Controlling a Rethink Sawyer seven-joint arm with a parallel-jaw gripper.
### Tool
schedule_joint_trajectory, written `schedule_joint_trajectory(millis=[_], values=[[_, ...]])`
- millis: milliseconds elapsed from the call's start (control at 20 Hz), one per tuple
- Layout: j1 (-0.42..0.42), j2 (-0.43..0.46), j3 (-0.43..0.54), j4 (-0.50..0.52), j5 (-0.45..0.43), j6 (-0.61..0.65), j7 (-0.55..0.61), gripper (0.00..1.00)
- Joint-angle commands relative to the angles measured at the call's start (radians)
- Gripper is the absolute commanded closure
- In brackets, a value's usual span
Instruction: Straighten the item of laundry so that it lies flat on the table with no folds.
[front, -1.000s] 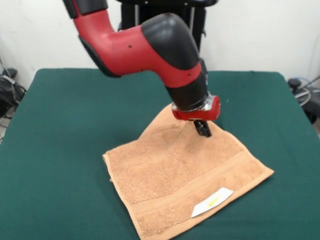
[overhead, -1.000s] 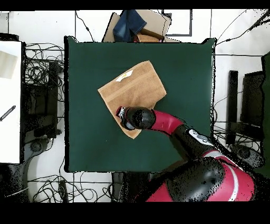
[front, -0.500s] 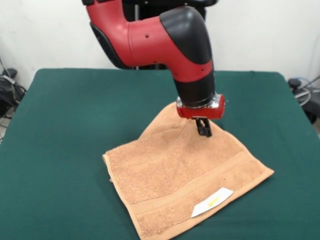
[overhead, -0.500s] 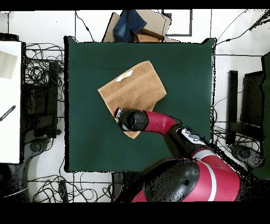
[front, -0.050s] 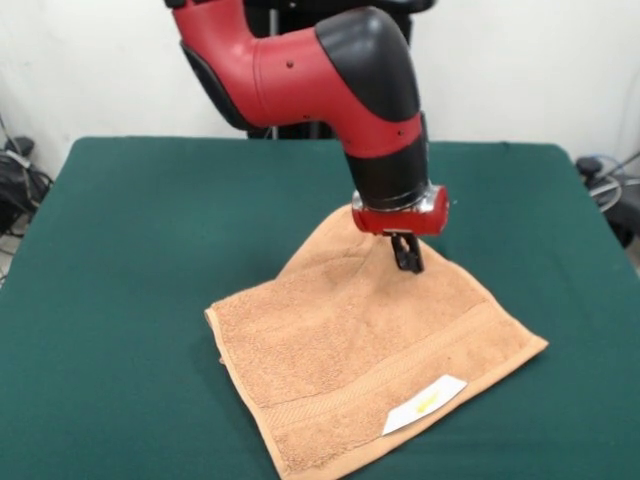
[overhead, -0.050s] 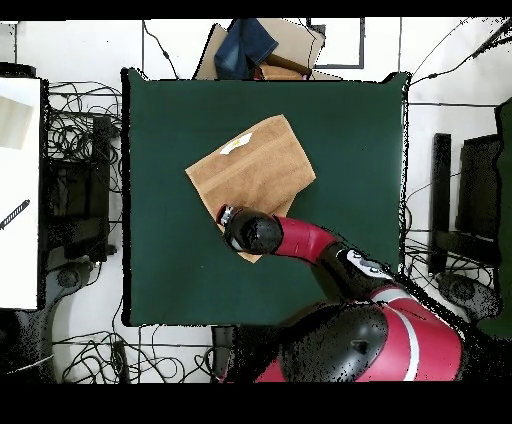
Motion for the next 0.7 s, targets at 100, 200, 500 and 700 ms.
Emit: schedule_joint_trajectory(millis=[100, 200, 500, 700], values=[[0.062, 0.061, 0.120, 0.054, 0.090, -0.113, 0.241, 1.00], [0.103, 0.000, 0.079, 0.052, 0.111, -0.043, 0.234, 1.00], [0.153, -0.143, -0.001, 0.071, 0.155, 0.093, 0.207, 1.00], [0.137, -0.231, -0.001, 0.111, 0.184, 0.156, 0.186, 1.00]])
